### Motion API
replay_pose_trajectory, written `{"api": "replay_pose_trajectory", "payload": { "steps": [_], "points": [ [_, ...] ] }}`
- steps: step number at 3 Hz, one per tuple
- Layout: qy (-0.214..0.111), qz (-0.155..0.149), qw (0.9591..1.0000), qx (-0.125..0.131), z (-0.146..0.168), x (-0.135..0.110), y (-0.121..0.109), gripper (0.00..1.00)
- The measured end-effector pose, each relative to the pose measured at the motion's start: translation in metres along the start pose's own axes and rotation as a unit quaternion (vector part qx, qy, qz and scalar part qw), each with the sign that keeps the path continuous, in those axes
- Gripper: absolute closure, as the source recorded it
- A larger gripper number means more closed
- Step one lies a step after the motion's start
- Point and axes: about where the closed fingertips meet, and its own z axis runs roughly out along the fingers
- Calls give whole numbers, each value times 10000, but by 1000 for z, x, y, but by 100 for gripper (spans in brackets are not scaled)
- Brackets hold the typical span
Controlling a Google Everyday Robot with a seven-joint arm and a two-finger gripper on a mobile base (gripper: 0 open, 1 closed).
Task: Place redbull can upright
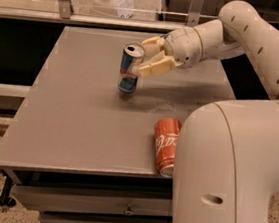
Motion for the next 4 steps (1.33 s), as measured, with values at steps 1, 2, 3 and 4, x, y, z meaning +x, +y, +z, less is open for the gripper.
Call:
{"api": "replay_pose_trajectory", "payload": {
  "steps": [1,2,3,4],
  "points": [
    [31,221,9997,133,10,-10,6,100],
    [-146,397,9988,229,16,-19,12,100],
    [-349,461,9980,266,18,-23,16,100],
    [-403,481,9976,288,19,-26,17,84]
  ]
}}
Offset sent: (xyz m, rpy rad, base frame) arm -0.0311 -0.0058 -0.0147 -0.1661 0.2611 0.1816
